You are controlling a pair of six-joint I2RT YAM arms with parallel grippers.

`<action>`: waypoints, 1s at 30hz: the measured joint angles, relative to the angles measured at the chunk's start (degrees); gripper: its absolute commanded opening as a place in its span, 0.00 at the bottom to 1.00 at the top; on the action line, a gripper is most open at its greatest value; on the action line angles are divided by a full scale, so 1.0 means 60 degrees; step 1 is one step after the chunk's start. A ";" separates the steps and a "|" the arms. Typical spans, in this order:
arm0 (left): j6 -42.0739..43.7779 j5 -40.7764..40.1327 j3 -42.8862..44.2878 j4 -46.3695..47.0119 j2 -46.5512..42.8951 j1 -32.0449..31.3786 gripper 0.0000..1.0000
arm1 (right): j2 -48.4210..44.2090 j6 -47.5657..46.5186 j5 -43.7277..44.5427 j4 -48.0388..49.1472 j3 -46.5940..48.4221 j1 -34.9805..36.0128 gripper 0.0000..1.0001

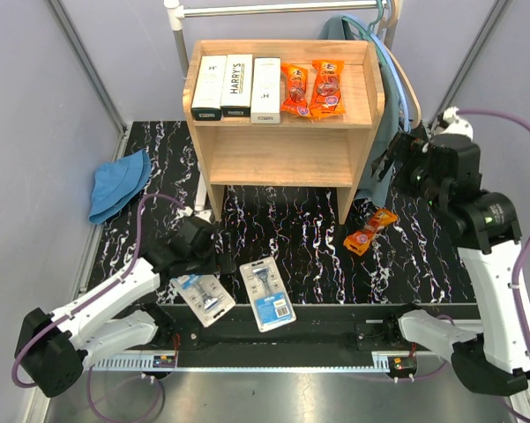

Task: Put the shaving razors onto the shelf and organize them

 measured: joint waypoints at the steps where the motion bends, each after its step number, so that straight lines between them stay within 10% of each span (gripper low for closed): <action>1: 0.0000 0.0007 0.0000 0.0000 -0.0004 0.0000 0.99 | -0.0146 0.0091 0.0015 0.0022 -0.0397 -0.0051 1.00; 14: -0.0051 0.0051 -0.0219 0.0018 -0.0186 -0.0004 0.99 | -0.0678 0.0973 -0.1843 0.1657 -0.6124 -0.2452 0.99; 30: -0.0084 0.0142 -0.0306 0.0036 -0.0182 -0.0004 0.99 | 0.1927 0.0809 -0.4368 0.4226 -0.7654 -0.4557 0.86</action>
